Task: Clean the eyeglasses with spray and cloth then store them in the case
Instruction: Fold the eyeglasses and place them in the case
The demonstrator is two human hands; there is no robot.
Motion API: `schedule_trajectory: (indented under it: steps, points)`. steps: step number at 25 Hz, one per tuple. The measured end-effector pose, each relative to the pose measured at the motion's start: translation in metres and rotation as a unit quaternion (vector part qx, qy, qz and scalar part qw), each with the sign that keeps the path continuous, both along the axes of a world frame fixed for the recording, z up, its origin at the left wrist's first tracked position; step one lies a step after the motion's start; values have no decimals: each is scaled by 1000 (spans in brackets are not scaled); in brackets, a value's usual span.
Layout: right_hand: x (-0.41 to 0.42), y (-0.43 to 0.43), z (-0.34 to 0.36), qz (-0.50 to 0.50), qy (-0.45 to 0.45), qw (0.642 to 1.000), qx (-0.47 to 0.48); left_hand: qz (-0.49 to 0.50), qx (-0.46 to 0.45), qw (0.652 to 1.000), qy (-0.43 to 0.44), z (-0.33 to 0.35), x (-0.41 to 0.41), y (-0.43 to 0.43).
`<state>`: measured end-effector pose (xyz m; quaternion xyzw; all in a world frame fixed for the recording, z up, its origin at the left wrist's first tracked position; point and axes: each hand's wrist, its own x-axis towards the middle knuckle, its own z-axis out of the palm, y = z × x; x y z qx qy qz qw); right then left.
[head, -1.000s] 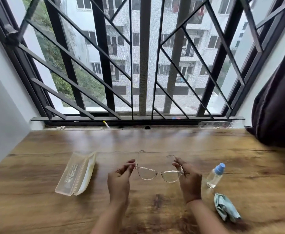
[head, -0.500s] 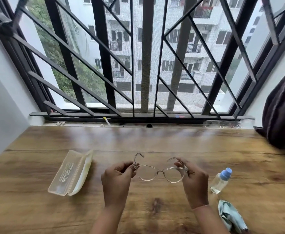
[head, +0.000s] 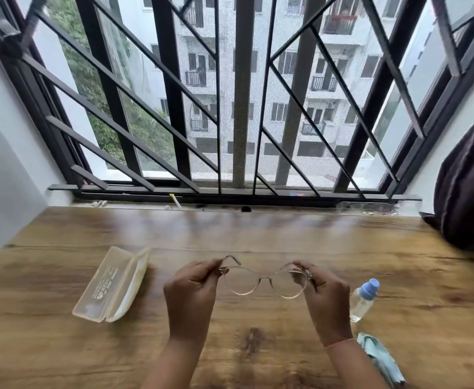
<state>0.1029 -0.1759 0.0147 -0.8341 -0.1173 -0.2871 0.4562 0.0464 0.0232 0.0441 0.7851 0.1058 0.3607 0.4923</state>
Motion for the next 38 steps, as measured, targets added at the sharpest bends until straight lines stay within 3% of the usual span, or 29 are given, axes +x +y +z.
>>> schedule_trajectory:
  steps: [6, 9, 12, 16, 21, 24, 27, 29, 31, 34, 38]
  points:
    - [1, -13, 36, 26, -86, 989, -118, -23, 9, 990, 139, 29, 0, 21]
    - [3, -21, 53, 5, -126, 974, -187, 18, 65, 995, 70, 65, -7, 16]
    - [2, -19, 60, -20, -130, 968, -212, -38, 138, 990, -12, 95, -9, -18]
    - [-3, -11, 63, -3, -138, 966, -219, -116, 209, 971, 28, 98, -2, -48]
    - [-8, -4, 77, -8, -162, 958, -236, -85, 330, 940, 29, 89, 1, -46]
    - [-11, 0, 90, 1, -177, 957, -230, -53, 339, 939, -15, 81, 4, -42]
    - [-15, 8, 110, 74, -224, 954, -184, 9, 234, 969, -81, 73, 7, -35]
    - [-27, 7, 128, 82, -252, 958, -109, 39, 83, 990, -110, 67, 10, -28]
    - [-44, 1, 139, 36, -302, 952, 4, 47, -69, 989, -121, 63, 14, -22]
    - [-55, -8, 124, -37, -289, 950, 109, 0, -294, 945, -143, 57, 20, -13]
    - [-40, -1, 83, -3, -88, 994, 59, -66, -418, 889, -178, 45, 25, -4]
